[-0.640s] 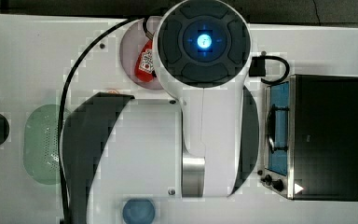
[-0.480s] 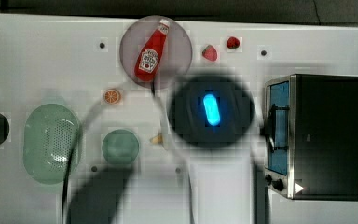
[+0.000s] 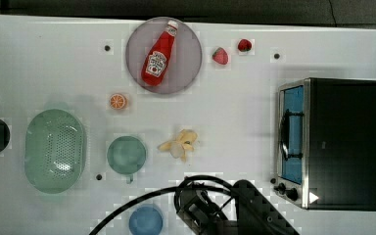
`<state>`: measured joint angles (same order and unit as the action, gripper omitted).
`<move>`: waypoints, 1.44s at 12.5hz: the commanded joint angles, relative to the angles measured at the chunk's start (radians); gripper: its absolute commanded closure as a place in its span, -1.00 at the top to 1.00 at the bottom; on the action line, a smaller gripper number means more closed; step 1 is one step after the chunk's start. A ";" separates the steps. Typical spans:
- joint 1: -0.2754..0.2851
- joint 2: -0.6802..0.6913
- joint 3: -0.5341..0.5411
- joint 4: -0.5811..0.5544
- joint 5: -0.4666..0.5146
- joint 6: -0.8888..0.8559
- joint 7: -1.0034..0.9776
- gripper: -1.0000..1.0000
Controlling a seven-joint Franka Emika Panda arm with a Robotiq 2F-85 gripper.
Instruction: Pick banana from table and place on oven.
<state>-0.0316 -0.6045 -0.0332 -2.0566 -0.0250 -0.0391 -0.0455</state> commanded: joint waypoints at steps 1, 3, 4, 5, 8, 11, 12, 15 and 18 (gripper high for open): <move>0.007 0.123 0.013 -0.081 -0.002 0.056 0.057 1.00; 0.008 0.178 0.030 -0.128 -0.002 0.162 0.057 1.00; 0.008 0.212 0.037 -0.153 -0.002 0.226 0.057 1.00; 0.008 0.247 0.042 -0.175 -0.002 0.287 0.057 1.00; 0.008 0.363 0.049 -0.234 -0.002 0.448 0.057 1.00; 0.008 0.484 0.050 -0.281 -0.002 0.604 0.057 1.00; 0.009 0.526 0.053 -0.292 -0.002 0.651 0.057 1.00; 0.012 0.648 0.067 -0.319 -0.001 0.779 0.057 1.00; 0.017 0.754 0.086 -0.343 -0.001 0.928 0.064 1.00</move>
<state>-0.0240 0.1243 0.0517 -2.3887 -0.0179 0.8755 -0.0148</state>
